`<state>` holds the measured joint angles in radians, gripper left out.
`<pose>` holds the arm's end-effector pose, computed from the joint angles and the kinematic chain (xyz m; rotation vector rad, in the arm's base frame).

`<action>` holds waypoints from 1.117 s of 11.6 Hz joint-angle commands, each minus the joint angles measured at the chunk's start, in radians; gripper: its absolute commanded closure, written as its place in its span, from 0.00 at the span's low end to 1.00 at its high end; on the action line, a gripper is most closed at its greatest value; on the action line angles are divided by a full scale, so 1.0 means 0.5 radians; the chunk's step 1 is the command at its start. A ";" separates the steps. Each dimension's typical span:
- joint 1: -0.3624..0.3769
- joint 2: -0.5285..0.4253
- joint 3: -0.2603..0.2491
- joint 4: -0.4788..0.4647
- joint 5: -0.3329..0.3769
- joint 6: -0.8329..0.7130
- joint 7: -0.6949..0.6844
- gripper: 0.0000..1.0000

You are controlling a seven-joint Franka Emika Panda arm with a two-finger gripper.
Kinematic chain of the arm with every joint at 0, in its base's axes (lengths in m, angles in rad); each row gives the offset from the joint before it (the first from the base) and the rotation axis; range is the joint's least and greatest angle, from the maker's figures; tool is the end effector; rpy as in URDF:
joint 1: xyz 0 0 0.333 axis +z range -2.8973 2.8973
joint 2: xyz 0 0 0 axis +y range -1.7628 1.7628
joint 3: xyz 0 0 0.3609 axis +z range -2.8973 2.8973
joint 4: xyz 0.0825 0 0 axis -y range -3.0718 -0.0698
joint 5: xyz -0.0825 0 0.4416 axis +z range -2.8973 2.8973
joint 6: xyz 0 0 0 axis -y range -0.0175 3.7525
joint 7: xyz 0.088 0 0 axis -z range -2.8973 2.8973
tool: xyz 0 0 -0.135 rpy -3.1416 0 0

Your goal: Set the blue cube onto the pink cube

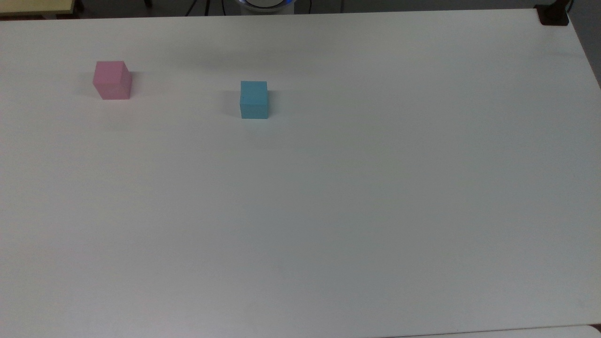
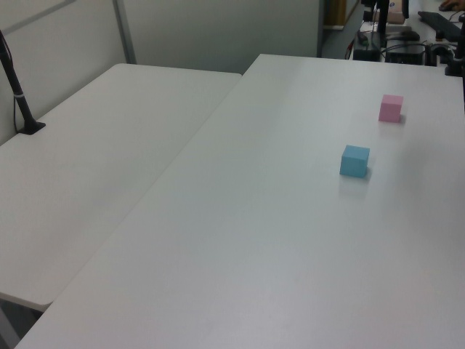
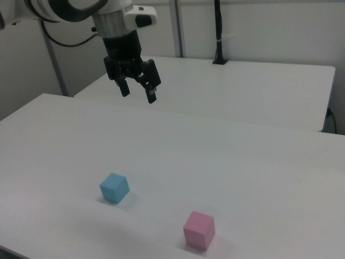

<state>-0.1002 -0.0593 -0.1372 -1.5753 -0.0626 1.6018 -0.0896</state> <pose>0.5775 -0.1510 0.6776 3.0633 -0.2281 0.1156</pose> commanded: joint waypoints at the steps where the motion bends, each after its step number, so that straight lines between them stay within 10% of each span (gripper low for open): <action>1: 0.029 -0.004 -0.020 0.003 0.073 -0.028 -0.020 0.00; 13: 0.029 0.002 -0.017 -0.034 0.070 -0.013 -0.051 0.00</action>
<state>-0.1001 -0.0585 -0.1357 -1.5777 -0.0452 1.6018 -0.0901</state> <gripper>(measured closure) 0.000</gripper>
